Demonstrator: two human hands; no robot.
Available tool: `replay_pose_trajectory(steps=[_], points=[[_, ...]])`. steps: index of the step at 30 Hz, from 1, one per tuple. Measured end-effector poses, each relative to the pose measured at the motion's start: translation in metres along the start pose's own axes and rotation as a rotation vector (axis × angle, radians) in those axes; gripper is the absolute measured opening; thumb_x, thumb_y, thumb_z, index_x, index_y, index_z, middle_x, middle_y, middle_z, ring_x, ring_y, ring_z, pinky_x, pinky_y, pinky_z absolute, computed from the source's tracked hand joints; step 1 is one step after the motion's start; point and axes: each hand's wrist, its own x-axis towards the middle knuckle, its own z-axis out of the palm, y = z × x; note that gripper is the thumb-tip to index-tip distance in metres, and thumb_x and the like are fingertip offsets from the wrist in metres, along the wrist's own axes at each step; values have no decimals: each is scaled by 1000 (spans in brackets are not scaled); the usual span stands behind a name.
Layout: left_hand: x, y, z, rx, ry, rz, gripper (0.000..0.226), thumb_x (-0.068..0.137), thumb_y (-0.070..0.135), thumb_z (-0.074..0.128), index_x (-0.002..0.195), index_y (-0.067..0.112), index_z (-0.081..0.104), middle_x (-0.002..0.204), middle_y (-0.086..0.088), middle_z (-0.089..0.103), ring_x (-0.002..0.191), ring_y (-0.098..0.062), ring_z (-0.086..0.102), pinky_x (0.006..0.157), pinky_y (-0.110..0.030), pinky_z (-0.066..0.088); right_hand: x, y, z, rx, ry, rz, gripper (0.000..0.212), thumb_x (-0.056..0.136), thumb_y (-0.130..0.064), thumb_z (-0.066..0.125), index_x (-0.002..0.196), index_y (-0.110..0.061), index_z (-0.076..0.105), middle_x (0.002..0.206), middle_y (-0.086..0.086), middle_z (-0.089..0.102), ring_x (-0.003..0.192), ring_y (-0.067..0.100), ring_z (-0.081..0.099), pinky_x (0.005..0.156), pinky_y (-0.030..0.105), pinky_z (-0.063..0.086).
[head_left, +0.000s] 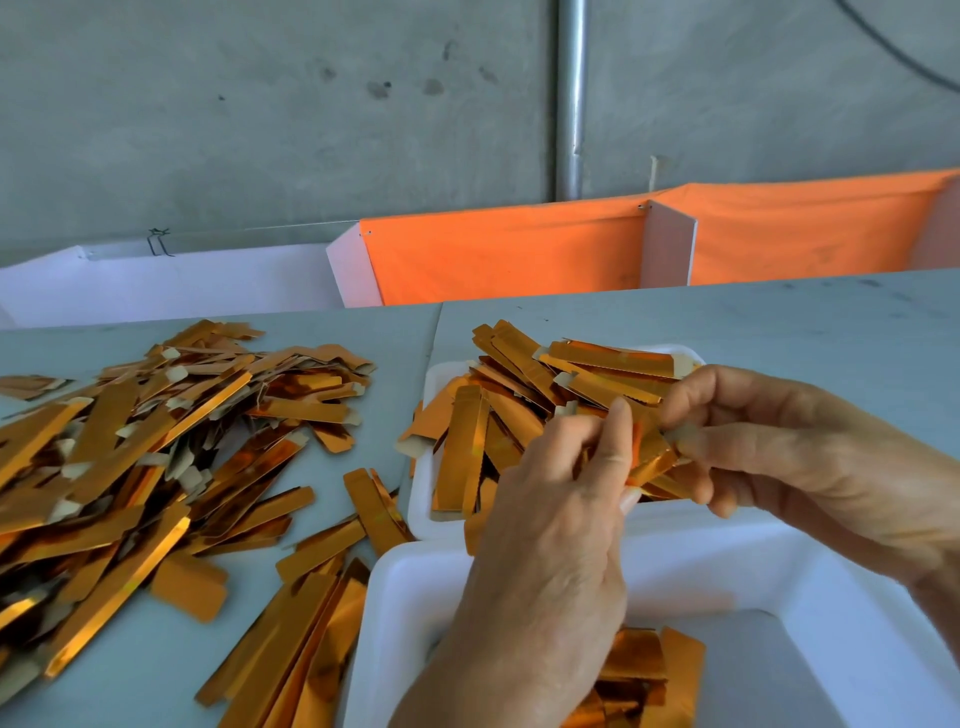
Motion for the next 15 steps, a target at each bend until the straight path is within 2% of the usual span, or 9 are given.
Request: replay_pose_trajectory(steps=[2, 4, 5, 8, 9, 11, 12, 13, 15], points=[[0, -2, 1, 47, 1, 27, 63, 99, 14, 45, 150, 31, 12, 131, 20, 26, 118, -4, 35, 99, -20, 37, 0, -2, 6, 2, 18, 21, 24, 60, -23, 83, 76, -14, 68, 63, 11, 56, 52, 15, 54, 47, 19, 46], [2, -2, 1, 90, -3, 43, 65, 96, 10, 50, 150, 26, 17, 131, 15, 32, 119, -4, 37, 100, -21, 39, 2, -2, 11, -10, 41, 37, 10, 60, -18, 72, 69, -16, 67, 55, 10, 52, 46, 14, 48, 43, 19, 43], [2, -2, 2, 108, -8, 45, 66, 95, 9, 53, 150, 24, 20, 131, 12, 35, 119, -6, 39, 100, -23, 41, 3, -2, 13, -4, 54, 47, 8, 61, -12, 70, 68, -16, 66, 52, 9, 51, 44, 14, 46, 41, 18, 41], [2, -1, 2, 149, -14, 51, 65, 90, 7, 58, 147, 18, 29, 128, 6, 44, 116, -10, 43, 97, -31, 46, 5, 4, 12, 20, 84, 73, 21, 75, 10, 65, 74, -11, 61, 50, 9, 48, 42, 16, 42, 40, 18, 38], [2, 0, 2, 144, -15, 45, 65, 91, 7, 57, 148, 19, 28, 129, 7, 42, 116, -9, 41, 98, -31, 45, 5, 4, 12, 43, 86, 69, 18, 78, 8, 66, 76, -10, 61, 51, 9, 49, 43, 17, 43, 40, 18, 39], [2, -1, 1, 115, -1, 30, 64, 95, 9, 52, 150, 24, 21, 133, 11, 36, 118, -5, 36, 101, -28, 40, 5, 3, 11, 131, 58, 49, 6, 74, -9, 63, 80, -8, 64, 57, 10, 51, 47, 16, 49, 41, 20, 42], [2, -1, 0, 105, 10, 23, 64, 96, 11, 49, 150, 26, 18, 134, 13, 34, 119, -3, 34, 102, -26, 38, 6, 3, 9, 181, 44, 42, 14, 73, -16, 61, 83, -7, 66, 61, 9, 53, 49, 16, 51, 42, 21, 44], [2, -1, -1, 101, 16, 16, 64, 97, 13, 48, 150, 27, 15, 135, 14, 32, 120, -3, 33, 103, -25, 36, 6, 3, 8, 230, 34, 44, 19, 73, -18, 60, 86, -7, 67, 64, 9, 54, 50, 15, 52, 42, 21, 45], [2, -1, -3, 92, 15, 7, 65, 98, 13, 47, 150, 29, 12, 136, 15, 30, 120, -2, 30, 104, -24, 34, 7, 4, 7, 290, 38, 62, 15, 75, -14, 64, 87, -7, 69, 66, 8, 54, 49, 14, 52, 41, 21, 45]])
